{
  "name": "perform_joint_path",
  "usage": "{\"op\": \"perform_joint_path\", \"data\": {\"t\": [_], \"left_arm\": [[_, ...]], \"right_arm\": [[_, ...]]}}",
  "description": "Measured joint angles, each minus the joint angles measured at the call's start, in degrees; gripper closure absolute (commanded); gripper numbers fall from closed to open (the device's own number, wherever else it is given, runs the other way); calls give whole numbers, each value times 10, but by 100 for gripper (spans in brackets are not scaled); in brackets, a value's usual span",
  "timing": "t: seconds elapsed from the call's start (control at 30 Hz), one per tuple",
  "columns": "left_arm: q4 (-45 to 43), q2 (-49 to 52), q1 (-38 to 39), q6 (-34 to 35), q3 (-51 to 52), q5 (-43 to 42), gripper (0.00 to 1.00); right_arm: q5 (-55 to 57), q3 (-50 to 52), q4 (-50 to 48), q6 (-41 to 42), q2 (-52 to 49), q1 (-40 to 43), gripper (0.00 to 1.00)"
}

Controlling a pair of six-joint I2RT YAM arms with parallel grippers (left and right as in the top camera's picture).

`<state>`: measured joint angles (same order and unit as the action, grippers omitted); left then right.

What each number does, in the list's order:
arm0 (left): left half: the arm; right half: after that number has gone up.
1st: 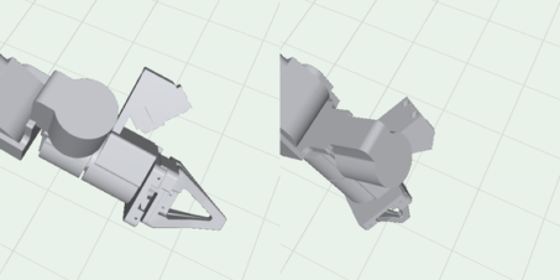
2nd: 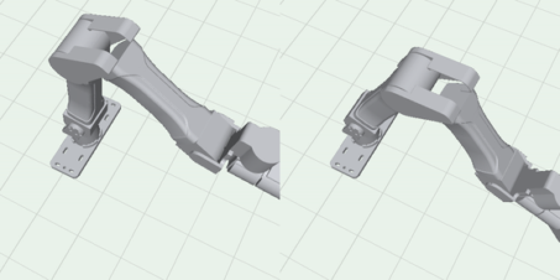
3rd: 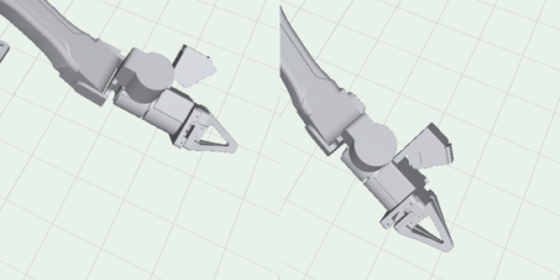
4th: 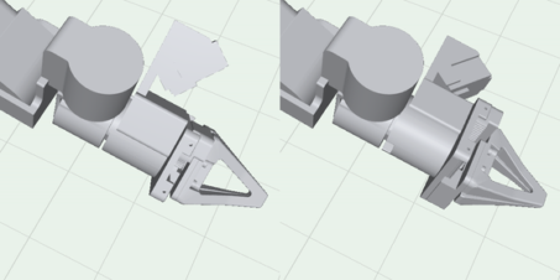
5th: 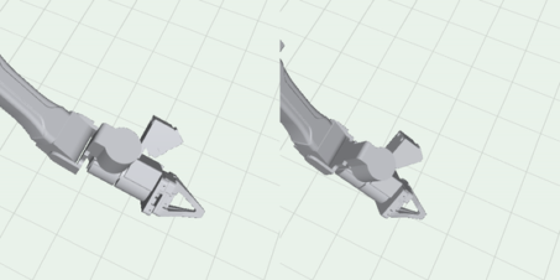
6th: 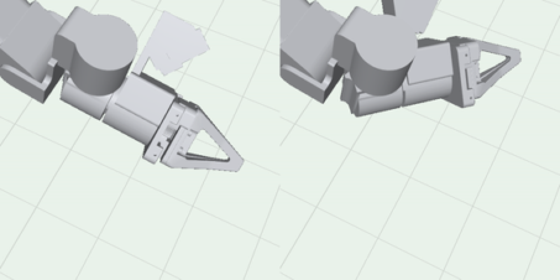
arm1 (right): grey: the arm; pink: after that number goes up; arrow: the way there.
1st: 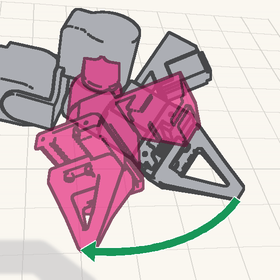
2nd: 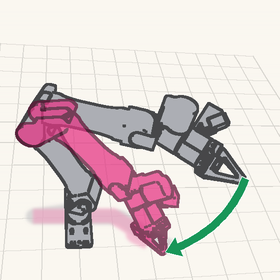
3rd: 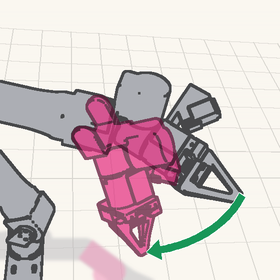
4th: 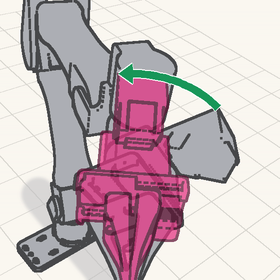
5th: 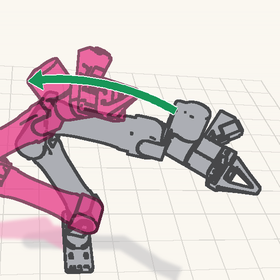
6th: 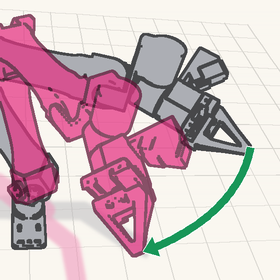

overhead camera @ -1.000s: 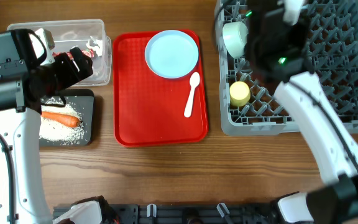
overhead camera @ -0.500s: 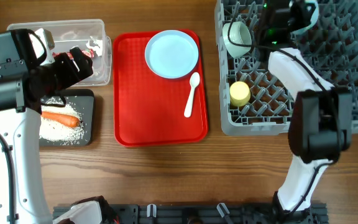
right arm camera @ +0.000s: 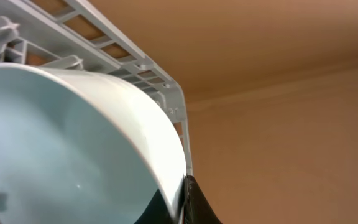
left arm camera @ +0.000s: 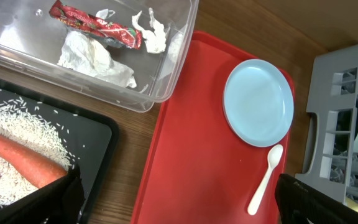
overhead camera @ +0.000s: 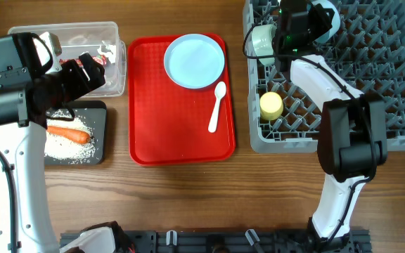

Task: Sort waste into correct bins and load items into the dishwasher rack
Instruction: 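Carry the light-blue bowl into the rack beside the green bowl, then reach the right gripper to the light-blue plate and grasp its edge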

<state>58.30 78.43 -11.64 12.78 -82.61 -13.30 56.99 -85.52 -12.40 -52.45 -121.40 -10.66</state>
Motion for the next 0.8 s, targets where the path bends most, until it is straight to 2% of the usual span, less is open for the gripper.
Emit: {"op": "perform_joint_path", "data": {"t": [0.13, 0.23, 0.4, 0.63, 0.77, 0.8], "left_arm": [[0, 0, 0, 0, 0, 0, 0], [0, 0, 0, 0, 0, 0, 0], [0, 0, 0, 0, 0, 0, 0], [0, 0, 0, 0, 0, 0, 0], [0, 0, 0, 0, 0, 0, 0], [0, 0, 0, 0, 0, 0, 0]], "right_arm": [[-3, 0, 28, -3, 0, -21, 48], [-16, 4, 36, -12, -3, -59, 0], [-26, 3, -6, -36, 1, -94, 0], [-45, 7, -162, -39, 2, -106, 0], [-71, 7, -159, -6, 36, -106, 0], [-81, 7, -120, 41, 59, -108, 0]]}}
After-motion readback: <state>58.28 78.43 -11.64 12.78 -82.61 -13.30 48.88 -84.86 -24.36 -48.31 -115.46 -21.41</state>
